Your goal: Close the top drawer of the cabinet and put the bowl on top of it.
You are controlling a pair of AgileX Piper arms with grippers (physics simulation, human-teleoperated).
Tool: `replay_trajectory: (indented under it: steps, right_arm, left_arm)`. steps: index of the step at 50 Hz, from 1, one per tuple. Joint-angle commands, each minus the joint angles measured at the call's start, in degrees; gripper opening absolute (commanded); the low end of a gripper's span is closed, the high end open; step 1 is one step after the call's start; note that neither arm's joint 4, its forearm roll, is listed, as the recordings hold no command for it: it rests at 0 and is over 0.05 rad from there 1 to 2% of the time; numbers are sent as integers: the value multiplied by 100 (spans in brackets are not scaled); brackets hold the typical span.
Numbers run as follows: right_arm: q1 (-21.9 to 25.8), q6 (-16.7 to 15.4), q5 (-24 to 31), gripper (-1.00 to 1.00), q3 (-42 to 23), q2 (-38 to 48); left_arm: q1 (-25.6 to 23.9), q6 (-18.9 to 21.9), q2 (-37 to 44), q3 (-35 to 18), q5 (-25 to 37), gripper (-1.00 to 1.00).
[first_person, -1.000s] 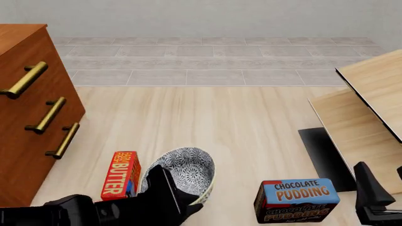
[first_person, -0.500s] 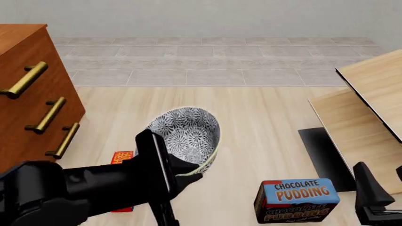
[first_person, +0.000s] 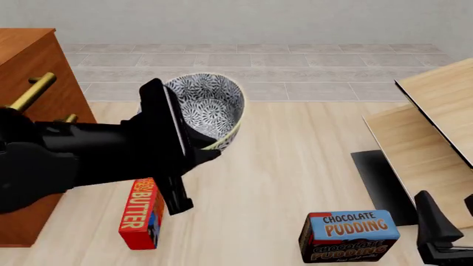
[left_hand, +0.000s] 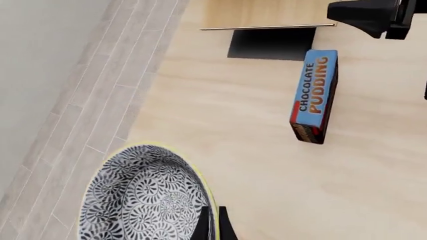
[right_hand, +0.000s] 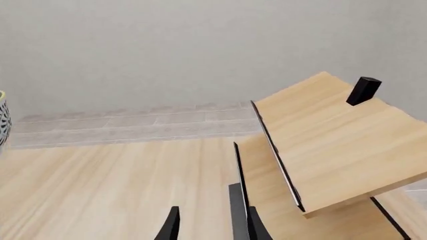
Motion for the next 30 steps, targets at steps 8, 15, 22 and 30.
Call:
replay_trajectory:
  steps: [8, 15, 22, 30]
  right_arm:
    - [-16, 15, -34, 100, 2, 48]
    - [-10, -5, 6, 100, 0, 24]
    - [6, -24, -3, 100, 3, 62]
    - [11, -32, -16, 100, 7, 87]
  left_arm:
    - [790, 823, -60, -1098, 1180, -100]
    - [947, 979, -55, -2111, 2050, -100]
    - [1244, 1249, 93, -3101, 2736, -100]
    - [1618, 1354, 229, -3481, 3020, -100]
